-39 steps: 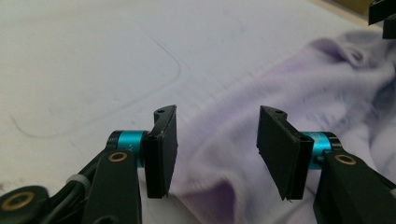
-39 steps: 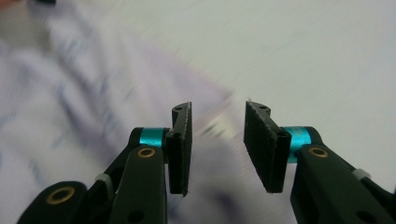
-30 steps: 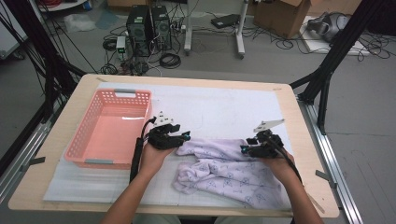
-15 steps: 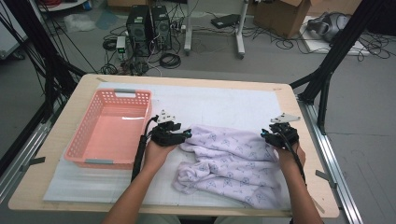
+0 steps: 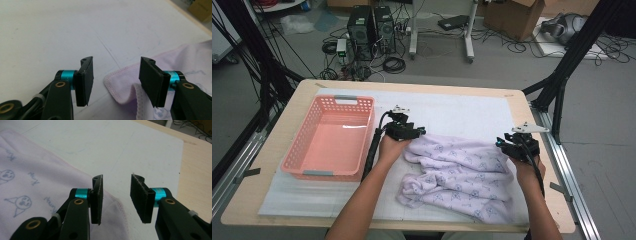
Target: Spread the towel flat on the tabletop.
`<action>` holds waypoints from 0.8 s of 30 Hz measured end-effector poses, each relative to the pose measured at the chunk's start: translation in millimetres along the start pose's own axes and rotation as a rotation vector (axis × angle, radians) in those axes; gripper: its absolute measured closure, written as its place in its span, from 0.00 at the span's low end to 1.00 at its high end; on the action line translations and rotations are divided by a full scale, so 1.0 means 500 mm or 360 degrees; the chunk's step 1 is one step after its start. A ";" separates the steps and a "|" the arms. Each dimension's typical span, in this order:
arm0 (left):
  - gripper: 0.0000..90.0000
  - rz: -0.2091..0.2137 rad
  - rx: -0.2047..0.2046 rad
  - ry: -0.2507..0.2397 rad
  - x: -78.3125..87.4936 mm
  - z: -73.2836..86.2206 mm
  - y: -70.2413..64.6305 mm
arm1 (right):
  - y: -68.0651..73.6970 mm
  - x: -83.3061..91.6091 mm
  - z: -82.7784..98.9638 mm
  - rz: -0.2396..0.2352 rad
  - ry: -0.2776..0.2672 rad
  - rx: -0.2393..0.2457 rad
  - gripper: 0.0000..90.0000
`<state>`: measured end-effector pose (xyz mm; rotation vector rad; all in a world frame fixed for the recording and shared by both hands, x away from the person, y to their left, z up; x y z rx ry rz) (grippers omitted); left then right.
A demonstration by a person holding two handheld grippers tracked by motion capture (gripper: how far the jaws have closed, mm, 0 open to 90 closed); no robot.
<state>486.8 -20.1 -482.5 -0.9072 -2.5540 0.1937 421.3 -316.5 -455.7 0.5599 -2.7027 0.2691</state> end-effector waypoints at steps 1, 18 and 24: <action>0.50 0.0000 -0.0009 0.0019 -0.009 0.002 -0.001 | 0.001 0.000 -0.001 -0.0007 -0.0002 0.0002 0.69; 0.96 -0.0141 -0.0443 0.0103 -0.026 0.023 0.001 | 0.007 -0.002 0.002 -0.0066 -0.0034 -0.0039 0.69; 0.96 -0.0513 -0.0185 -0.0211 0.019 -0.054 0.117 | -0.013 0.005 -0.006 -0.0048 -0.0105 -0.0157 0.68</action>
Point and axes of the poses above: each handheld gripper's, and its own axes: x roughly backward along the jaws, z roughly out of its underside, y roughly to its left, the point moved 10 cm from there along -x, roughly forward along the jaws, and after that the axes turned 15 degrees about -y, right-handed, at the moved point
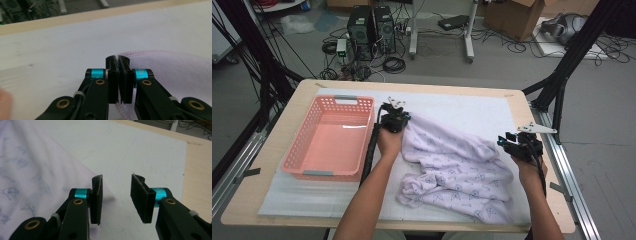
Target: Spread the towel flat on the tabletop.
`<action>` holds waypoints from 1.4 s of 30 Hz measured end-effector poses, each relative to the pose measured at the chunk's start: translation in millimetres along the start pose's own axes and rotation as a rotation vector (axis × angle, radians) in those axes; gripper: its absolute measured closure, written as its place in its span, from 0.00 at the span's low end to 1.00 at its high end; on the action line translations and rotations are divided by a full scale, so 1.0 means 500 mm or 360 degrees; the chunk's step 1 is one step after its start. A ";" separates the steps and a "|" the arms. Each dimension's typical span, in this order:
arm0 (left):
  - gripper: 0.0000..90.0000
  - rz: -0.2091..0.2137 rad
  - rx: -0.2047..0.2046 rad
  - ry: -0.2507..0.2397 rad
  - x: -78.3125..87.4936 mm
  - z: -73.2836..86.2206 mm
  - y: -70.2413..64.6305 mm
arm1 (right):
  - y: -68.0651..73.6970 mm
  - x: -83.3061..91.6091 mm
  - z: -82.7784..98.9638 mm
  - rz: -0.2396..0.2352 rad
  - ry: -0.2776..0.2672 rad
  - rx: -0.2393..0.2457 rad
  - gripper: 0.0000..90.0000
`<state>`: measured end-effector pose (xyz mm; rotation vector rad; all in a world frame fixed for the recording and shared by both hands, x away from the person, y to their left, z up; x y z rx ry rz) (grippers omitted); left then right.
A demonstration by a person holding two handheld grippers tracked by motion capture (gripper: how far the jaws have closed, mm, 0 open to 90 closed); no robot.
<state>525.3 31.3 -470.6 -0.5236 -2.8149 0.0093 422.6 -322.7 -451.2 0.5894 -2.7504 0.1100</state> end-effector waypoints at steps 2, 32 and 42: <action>0.96 0.0033 0.0006 0.0031 0.001 0.009 0.005 | -0.007 -0.006 0.001 -0.0010 -0.0013 -0.0049 0.67; 0.49 0.0352 0.0042 0.0149 0.030 0.014 -0.083 | -0.096 -0.236 -0.046 0.0221 0.0196 0.0551 0.96; 0.40 0.0343 -0.0020 0.0349 0.021 0.069 -0.090 | -0.097 -0.190 -0.058 0.0194 0.0061 0.0156 0.64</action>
Point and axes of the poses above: each handheld gripper's, and its own axes: x roughly backward along the jaws, z roughly out of its underside, y roughly to its left, the point moved 10 cm from there along -x, roughly forward along the jaws, and after that the axes turned 15 degrees about -y, right-handed, at the moved point
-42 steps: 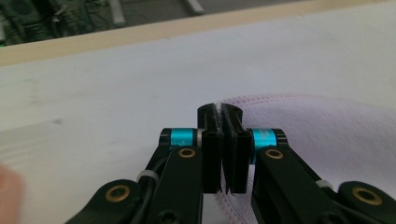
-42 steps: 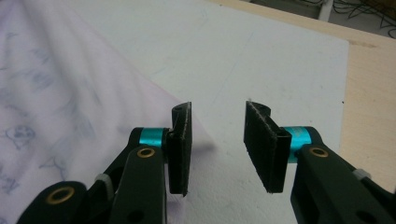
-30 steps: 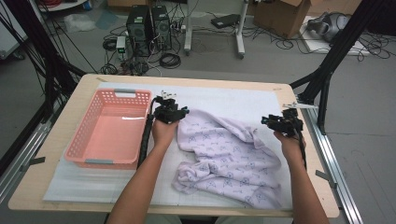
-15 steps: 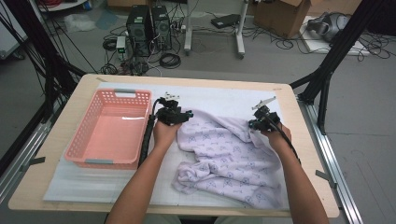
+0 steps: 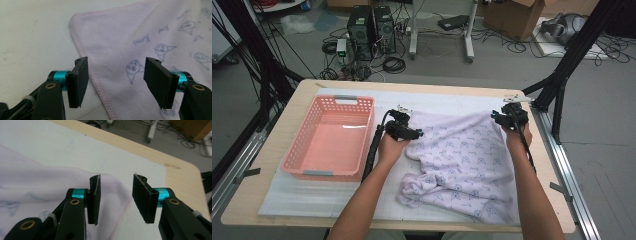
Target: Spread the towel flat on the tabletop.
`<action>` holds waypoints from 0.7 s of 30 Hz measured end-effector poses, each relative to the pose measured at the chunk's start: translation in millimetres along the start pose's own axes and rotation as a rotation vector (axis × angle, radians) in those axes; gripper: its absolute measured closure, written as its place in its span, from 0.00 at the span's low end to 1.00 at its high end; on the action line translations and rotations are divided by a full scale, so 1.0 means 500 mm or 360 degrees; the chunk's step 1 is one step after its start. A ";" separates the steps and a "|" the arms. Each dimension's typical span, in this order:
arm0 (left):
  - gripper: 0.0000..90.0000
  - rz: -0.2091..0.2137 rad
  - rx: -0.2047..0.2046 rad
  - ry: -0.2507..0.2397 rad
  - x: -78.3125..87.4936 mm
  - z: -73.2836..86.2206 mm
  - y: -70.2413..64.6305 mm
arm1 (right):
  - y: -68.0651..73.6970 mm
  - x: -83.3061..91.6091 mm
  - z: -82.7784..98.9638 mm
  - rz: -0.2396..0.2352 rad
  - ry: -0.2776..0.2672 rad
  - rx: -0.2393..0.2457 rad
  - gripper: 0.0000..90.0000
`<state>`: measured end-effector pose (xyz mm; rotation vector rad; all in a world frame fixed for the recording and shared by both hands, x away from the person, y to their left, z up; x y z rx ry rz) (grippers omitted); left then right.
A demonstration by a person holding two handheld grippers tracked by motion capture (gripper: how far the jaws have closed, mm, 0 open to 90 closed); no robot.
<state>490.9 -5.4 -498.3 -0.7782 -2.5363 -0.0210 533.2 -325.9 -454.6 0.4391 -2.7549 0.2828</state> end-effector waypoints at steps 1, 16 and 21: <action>0.39 -0.0006 -0.0007 0.0015 -0.005 0.005 -0.001 | 0.003 0.009 -0.002 -0.0030 -0.0011 -0.0027 0.64; 0.94 -0.0037 -0.0108 -0.0156 0.003 0.022 0.011 | 0.067 0.135 -0.002 -0.0295 -0.0135 -0.0082 0.64; 0.96 -0.0273 0.0009 -0.0415 0.013 -0.042 0.084 | 0.067 0.143 0.019 -0.0287 -0.0071 -0.0071 0.61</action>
Point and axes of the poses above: each handheld gripper's, and its own axes: x roughly backward along the jaws, z roughly out of its underside, y roughly to its left, the point moved 10 cm from there along -x, roughly forward along the jaws, and after that the axes turned 15 degrees about -y, right-handed, at the moved point
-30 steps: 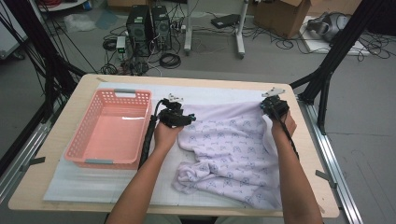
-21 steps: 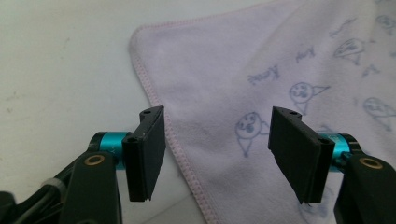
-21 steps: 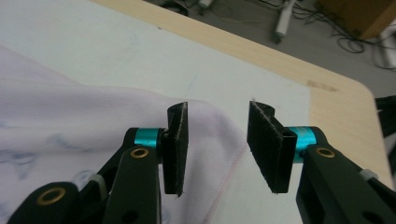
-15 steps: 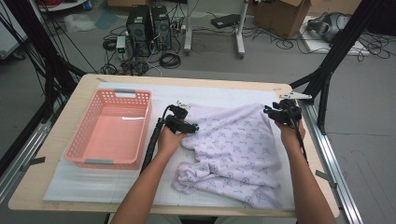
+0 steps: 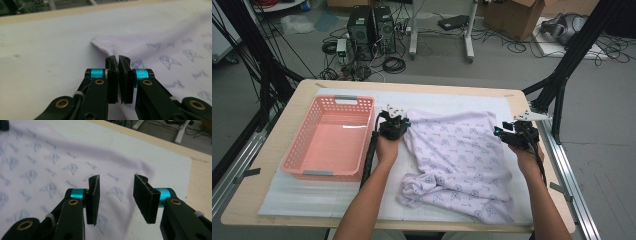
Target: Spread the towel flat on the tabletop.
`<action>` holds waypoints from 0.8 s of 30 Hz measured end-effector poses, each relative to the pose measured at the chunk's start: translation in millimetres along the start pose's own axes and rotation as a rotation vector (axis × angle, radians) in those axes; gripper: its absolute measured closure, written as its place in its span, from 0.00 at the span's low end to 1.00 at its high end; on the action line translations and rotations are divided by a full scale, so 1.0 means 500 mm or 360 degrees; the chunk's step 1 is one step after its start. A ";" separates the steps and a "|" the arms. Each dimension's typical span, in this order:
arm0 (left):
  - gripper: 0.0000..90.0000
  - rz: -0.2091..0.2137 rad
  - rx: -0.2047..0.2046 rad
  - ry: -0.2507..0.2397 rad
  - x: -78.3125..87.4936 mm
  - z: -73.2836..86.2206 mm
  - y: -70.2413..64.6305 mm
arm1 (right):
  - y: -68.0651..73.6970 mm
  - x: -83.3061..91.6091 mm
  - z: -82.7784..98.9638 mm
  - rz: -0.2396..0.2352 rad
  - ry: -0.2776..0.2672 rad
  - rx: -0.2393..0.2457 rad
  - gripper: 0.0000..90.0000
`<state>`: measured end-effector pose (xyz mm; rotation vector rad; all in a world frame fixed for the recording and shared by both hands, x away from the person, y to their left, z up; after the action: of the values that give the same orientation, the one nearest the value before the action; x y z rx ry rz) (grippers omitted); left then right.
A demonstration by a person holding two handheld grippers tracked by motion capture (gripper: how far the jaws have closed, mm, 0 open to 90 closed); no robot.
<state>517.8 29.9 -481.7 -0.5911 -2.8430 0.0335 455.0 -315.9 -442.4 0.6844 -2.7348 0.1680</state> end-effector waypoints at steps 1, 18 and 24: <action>0.96 -0.0049 0.0005 -0.0028 -0.004 -0.010 0.015 | 0.000 0.001 0.001 -0.0006 0.0000 -0.0023 0.61; 0.50 0.0161 0.0184 -0.0039 0.007 -0.051 -0.027 | 0.059 -0.058 0.124 -0.0159 0.0337 -0.0020 0.84; 0.49 0.0226 0.0170 -0.0010 0.024 -0.058 -0.043 | 0.000 -0.078 0.096 0.0079 0.0214 0.0175 0.97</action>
<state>505.6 14.4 -449.3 -0.7687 -2.7791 0.2105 474.5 -307.5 -500.5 0.6112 -2.6300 0.3649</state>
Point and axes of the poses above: each handheld gripper's, and its own axes: x roughly backward along the jaws, z roughly out of its underside, y roughly to its left, the point moved 10 cm from there along -x, roughly forward along the jaws, and after that the axes turned 15 degrees about -y, right-handed, at the moved point
